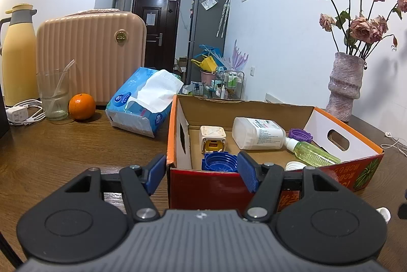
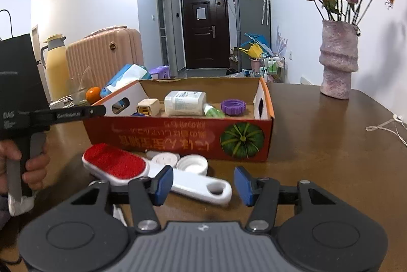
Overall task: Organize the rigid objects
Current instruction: 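Return the right tool to the table and grasp another white cap, then carry the second white cap into the box and open the right tool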
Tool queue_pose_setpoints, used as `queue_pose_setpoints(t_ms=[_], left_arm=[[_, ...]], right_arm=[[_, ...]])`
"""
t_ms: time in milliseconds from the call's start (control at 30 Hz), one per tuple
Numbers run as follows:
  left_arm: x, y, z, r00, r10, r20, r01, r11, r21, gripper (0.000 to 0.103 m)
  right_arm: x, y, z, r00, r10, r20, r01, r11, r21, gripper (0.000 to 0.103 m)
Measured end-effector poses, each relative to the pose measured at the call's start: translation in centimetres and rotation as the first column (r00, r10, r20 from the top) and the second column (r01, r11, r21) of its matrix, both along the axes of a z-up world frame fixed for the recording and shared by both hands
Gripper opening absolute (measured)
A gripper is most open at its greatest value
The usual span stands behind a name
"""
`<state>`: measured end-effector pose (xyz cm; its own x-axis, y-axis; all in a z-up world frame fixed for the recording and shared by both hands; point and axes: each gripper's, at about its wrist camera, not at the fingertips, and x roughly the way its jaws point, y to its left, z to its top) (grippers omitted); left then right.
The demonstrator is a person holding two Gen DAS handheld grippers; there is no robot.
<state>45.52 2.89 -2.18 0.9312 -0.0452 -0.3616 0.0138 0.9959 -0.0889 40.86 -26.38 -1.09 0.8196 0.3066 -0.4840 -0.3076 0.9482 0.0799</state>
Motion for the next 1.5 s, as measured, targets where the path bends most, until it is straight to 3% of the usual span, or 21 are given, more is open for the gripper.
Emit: queue_pose_setpoints(t_ms=[400, 500, 533, 600, 833, 1267, 1500], left_arm=[[0.0, 0.0, 0.0, 1.000, 0.000, 0.000, 0.000, 1.000, 0.003, 0.063], [0.0, 0.0, 0.0, 1.000, 0.000, 0.000, 0.000, 1.000, 0.002, 0.063], [0.0, 0.0, 0.0, 1.000, 0.000, 0.000, 0.000, 1.000, 0.002, 0.063], [0.0, 0.0, 0.0, 1.000, 0.001, 0.001, -0.001, 1.000, 0.003, 0.063], [-0.1, 0.0, 0.0, 1.000, 0.002, 0.004, -0.002, 1.000, 0.004, 0.063], [-0.1, 0.0, -0.1, 1.000, 0.002, 0.005, -0.002, 1.000, 0.005, 0.063], [-0.1, 0.0, -0.1, 1.000, 0.002, 0.005, -0.002, 1.000, 0.005, 0.063]], right_arm=[[7.2, 3.0, -1.5, 0.991, 0.014, -0.133, -0.021, 0.998, -0.056, 0.035], [8.5, 3.4, -2.3, 0.986, -0.005, -0.165, -0.010, 0.996, -0.090, 0.021], [8.9, 3.5, -2.6, 0.984, -0.011, -0.179, -0.007, 0.995, -0.096, 0.012], [9.2, 3.4, -3.1, 0.982, -0.004, -0.187, -0.013, 0.996, -0.091, 0.008], [8.6, 3.5, -2.4, 0.989, -0.001, -0.147, -0.010, 0.997, -0.075, 0.005], [4.1, 1.4, 3.1, 1.000, -0.006, -0.007, 0.005, 0.998, -0.057, 0.005], [6.3, 2.5, 5.3, 0.998, 0.064, -0.005, -0.064, 0.997, -0.047, 0.005]])
